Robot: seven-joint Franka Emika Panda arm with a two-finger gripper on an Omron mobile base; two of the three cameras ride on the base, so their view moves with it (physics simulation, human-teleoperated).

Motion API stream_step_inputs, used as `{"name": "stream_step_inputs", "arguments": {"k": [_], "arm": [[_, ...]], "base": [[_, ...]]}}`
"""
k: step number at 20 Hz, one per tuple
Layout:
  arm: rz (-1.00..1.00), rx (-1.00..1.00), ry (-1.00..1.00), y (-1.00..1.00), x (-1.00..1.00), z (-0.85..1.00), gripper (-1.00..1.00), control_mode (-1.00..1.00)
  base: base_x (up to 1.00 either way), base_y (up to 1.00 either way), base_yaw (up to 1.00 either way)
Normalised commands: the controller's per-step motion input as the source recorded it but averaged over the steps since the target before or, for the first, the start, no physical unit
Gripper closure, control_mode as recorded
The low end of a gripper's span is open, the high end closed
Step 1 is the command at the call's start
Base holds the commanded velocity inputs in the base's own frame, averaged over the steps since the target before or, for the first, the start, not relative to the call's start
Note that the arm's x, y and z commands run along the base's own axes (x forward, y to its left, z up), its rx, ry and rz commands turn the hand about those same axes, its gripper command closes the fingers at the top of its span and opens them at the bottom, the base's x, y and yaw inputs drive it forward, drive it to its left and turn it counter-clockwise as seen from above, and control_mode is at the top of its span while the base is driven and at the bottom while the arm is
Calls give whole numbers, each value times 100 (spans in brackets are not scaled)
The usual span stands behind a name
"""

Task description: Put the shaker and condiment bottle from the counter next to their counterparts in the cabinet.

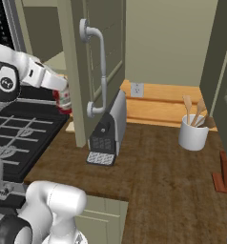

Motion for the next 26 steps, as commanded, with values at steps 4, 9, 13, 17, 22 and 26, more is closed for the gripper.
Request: {"name": "stream_step_inputs", "arguments": {"k": [4, 9, 13, 17, 22, 26], "arm": [[22, 0, -6, 8, 0, 77, 100, -100], [20, -1, -20, 0, 0, 41, 100, -100], [11, -4, -34, 0, 0, 1, 100, -100], [2, 0, -1, 0, 0, 0, 100, -100], [0, 1, 1, 0, 31, 6, 100, -100], [0, 0, 5, 0, 45, 42, 100, -100]], "base": [[0, 0, 0], [0, 0, 0], [0, 0, 0], [0, 0, 0], [0, 0, 0], [0, 0, 0]]}}
